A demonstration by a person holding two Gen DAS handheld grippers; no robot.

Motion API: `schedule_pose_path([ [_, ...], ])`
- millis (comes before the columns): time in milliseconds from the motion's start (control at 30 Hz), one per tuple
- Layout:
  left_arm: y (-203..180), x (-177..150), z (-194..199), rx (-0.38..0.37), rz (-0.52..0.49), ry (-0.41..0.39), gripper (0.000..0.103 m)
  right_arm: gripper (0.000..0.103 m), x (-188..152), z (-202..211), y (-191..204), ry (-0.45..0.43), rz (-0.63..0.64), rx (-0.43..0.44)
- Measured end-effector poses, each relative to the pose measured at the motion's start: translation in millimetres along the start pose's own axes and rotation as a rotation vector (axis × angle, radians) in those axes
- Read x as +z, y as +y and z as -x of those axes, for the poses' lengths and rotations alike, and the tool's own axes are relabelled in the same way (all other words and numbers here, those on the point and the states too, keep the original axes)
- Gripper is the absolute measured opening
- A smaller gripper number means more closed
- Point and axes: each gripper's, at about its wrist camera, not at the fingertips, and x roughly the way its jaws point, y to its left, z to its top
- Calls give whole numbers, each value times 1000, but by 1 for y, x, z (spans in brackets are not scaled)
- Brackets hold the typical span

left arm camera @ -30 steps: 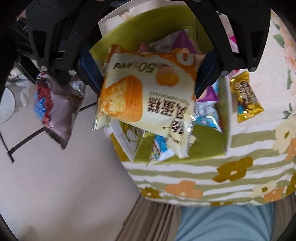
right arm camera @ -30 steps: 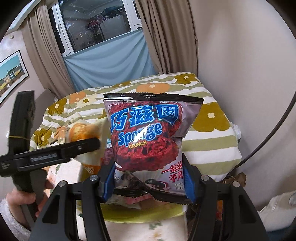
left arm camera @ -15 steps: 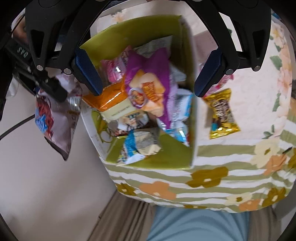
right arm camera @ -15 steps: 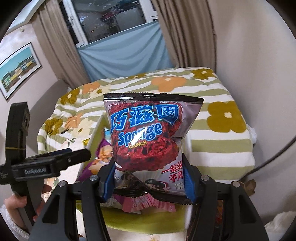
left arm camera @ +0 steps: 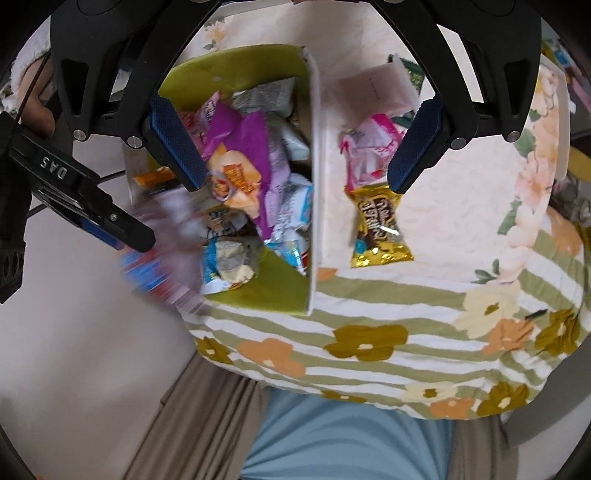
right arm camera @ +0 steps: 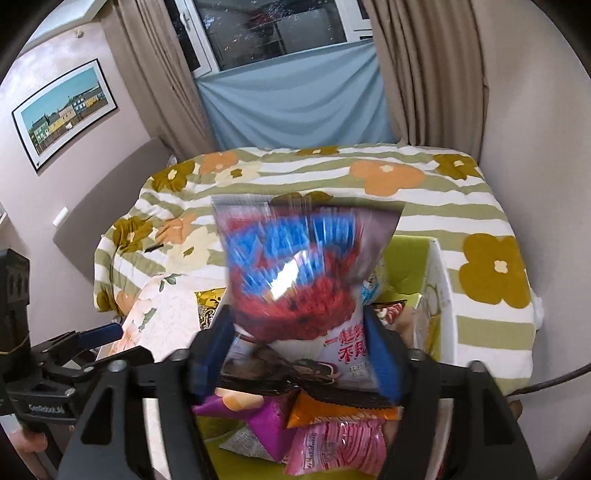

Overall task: Organize snacks
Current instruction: 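Drop the chiffon-cake bag into the yellow box with the left tool while the right tool drops the Sponge bag, then move both tools back toward the remaining snacks beside the box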

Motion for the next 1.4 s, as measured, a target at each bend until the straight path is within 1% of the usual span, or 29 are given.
schedule_pose_path([
  [33, 2, -2, 0, 5, 3, 4, 98, 84, -2, -1, 2, -3, 5, -10],
  [67, 6, -5, 0, 13, 9, 9, 98, 88, -5, -1, 3, -7, 8, -8],
  [200, 20, -15, 3, 25, 33, 22, 98, 88, -16, 0, 4, 2, 11, 10],
  [400, 35, -23, 12, 38, 54, 19, 98, 88, -27, 5, 4, 9, 7, -7],
  [567, 52, -24, 27, 31, 51, -8, 98, 88, -27, 16, 7, -12, -13, -28],
  [767, 82, -19, 47, 18, 18, -21, 98, 88, -29, 33, 30, -57, -49, -74],
  [800, 89, -17, 51, 18, 7, -23, 98, 89, -30, 35, 35, -64, -55, -81],
  [833, 94, -15, 54, 18, -1, -21, 98, 97, -31, 36, 40, -69, -60, -91],
  [867, 100, -14, 56, 17, -5, -17, 98, 102, -32, 37, 47, -76, -65, -102],
  [1000, 126, -8, 61, -11, -25, -4, 98, 102, -39, 38, 72, -92, -93, -126],
  [1167, 156, -4, 60, -61, -56, 29, 98, 102, -52, 32, 106, -84, -128, -164],
  [1233, 167, -1, 59, -88, -72, 40, 98, 102, -58, 29, 119, -75, -146, -182],
  [1300, 175, 2, 58, -112, -82, 39, 98, 102, -64, 27, 130, -61, -176, -223],
  [1400, 185, 9, 54, -160, -116, 61, 98, 102, -76, 23, 147, -52, -223, -238],
])
